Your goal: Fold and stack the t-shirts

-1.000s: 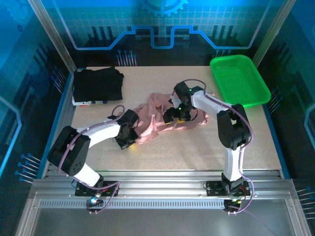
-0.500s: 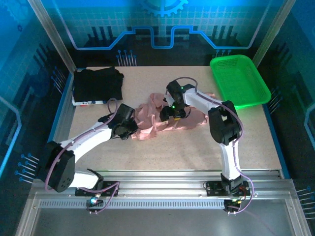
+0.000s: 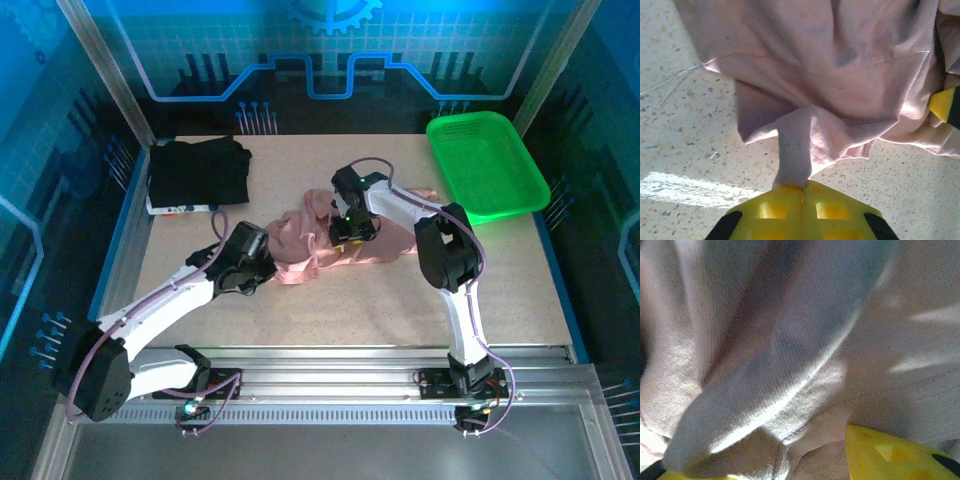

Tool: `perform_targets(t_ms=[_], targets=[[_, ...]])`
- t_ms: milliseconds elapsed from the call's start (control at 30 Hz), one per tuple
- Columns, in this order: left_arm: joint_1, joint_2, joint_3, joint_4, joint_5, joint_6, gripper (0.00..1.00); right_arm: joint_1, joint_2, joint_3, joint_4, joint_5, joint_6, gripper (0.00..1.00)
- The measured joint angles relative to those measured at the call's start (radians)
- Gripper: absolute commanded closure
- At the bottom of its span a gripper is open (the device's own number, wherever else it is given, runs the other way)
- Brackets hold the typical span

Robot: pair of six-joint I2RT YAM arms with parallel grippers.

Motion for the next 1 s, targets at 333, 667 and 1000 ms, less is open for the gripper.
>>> perform_targets(t_ms=[333, 667, 1000], targets=[[0.0, -0.078, -0.025, -0.045, -0.023, -0.003, 1.0, -0.011, 0.012, 0.062, -0.014, 0.017, 0.007, 1.0], [0.04, -0.198, 0.072, -0.199, -0.08, 0.01, 1.0, -0.072, -0.15, 0.062, -0.057, 0.063, -0.022, 1.0], [0.228, -0.265, 0.62, -0.39, -0.142, 0.196, 1.0, -0.412, -0.661, 0.119, -0.075, 0.042, -0.06, 1.0]])
